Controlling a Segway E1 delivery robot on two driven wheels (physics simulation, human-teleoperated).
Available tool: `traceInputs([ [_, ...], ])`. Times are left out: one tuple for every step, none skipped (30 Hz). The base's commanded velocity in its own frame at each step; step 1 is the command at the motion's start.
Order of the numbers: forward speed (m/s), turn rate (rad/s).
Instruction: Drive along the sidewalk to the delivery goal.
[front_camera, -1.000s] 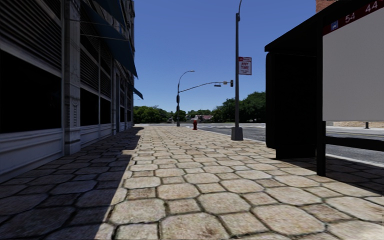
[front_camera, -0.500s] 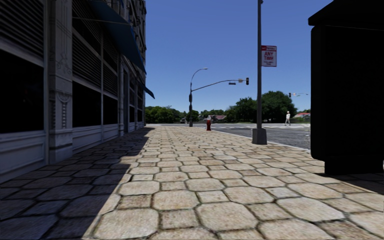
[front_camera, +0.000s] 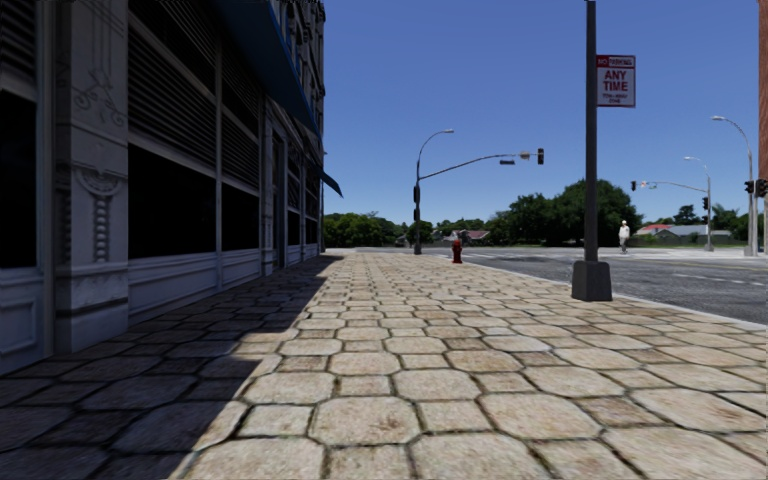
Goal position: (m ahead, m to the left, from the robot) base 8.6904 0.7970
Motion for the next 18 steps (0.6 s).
traceInputs([
  [2.0, 0.37],
  [2.0, 0.37],
  [2.0, 0.35],
  [2.0, 0.31],
  [2.0, 0.31],
  [2.0, 0.3],
  [2.0, 0.3],
  [2.0, 0.3],
  [2.0, 0.26],
  [2.0, 0.14],
  [2.0, 0.0],
  [2.0, 0.0],
  [2.0, 0.0],
  [2.0, 0.0],
  [2.0, 0.0],
  [2.0, 0.0],
  [2.0, 0.0],
  [2.0, 0.0],
])
